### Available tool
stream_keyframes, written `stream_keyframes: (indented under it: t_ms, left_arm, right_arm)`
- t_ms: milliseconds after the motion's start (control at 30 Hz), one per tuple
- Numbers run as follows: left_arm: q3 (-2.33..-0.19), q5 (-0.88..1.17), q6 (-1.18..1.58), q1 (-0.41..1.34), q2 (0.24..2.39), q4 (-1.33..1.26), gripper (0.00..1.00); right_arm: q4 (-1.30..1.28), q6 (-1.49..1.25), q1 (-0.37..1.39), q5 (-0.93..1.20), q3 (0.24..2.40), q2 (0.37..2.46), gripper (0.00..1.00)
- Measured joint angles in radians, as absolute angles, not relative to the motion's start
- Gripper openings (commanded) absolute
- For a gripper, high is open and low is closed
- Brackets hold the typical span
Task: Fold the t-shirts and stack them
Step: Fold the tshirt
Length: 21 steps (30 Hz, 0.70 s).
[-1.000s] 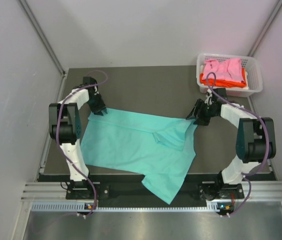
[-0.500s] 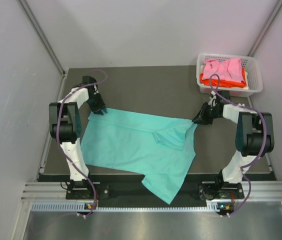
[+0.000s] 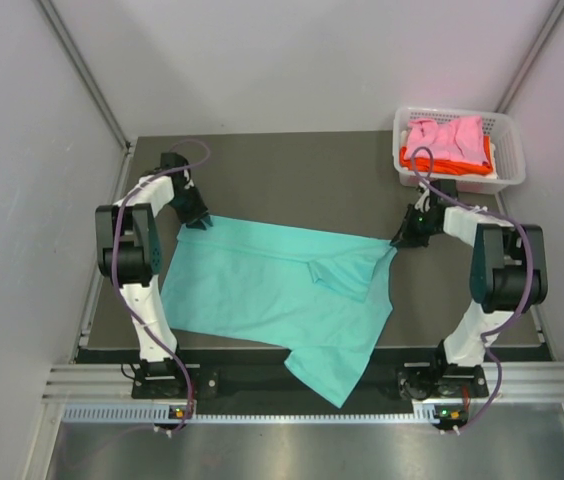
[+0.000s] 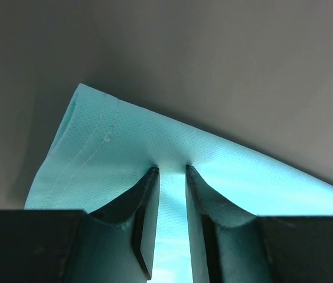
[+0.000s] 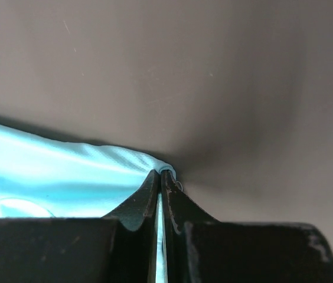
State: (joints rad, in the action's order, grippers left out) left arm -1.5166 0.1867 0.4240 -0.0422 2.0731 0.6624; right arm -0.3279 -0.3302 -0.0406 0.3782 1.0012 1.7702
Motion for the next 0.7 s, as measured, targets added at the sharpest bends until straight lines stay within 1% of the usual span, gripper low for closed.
stream_keyframes:
  t_ms: [33,67,133,200,233,267,333,367,400,500,567,700]
  left_arm:
    - [-1.517,0.187,0.424,-0.043,2.073,0.662,0.31]
    - [-1.517,0.186,0.424,-0.044,2.071,0.661,0.31]
    - [-1.502,0.178,0.420,-0.044,2.058,0.646,0.33]
    - [-1.485,0.153,0.415,-0.046,2.041,0.635,0.40]
    - [-1.479,0.138,0.413,-0.048,2.034,0.636,0.40]
    - [-1.472,0.121,0.410,-0.052,2.024,0.636,0.42]
    - [-1.465,0.099,0.396,-0.059,2.010,0.640,0.49]
    - [-1.464,0.088,0.389,-0.063,2.003,0.640,0.51]
    - [-1.464,0.082,0.384,-0.065,1.994,0.640,0.55]
    - [-1.464,0.071,0.355,-0.078,1.973,0.638,0.60]
    - [-1.466,0.083,0.326,-0.088,1.972,0.635,0.62]
    - [-1.488,0.112,0.257,-0.112,2.003,0.636,0.63]
  right_arm:
    - [-0.340,-0.322,-0.035,0.366,1.010,1.770,0.03]
    - [-0.351,-0.315,-0.030,0.356,1.017,1.770,0.10]
    - [-0.371,-0.303,-0.021,0.333,1.024,1.760,0.14]
    - [-0.419,-0.291,-0.020,0.302,1.024,1.731,0.24]
    - [-0.421,-0.291,-0.020,0.300,1.024,1.714,0.24]
    - [-0.437,-0.289,-0.021,0.295,1.023,1.685,0.33]
    - [-0.453,-0.289,-0.022,0.290,1.022,1.634,0.41]
    - [-0.456,-0.288,-0.022,0.291,1.022,1.609,0.43]
    - [-0.454,-0.286,-0.022,0.294,1.021,1.594,0.45]
    - [-0.446,-0.280,-0.022,0.319,1.021,1.581,0.50]
    - [-0.435,-0.279,-0.022,0.341,1.016,1.591,0.52]
    - [-0.427,-0.268,-0.022,0.371,1.016,1.643,0.52]
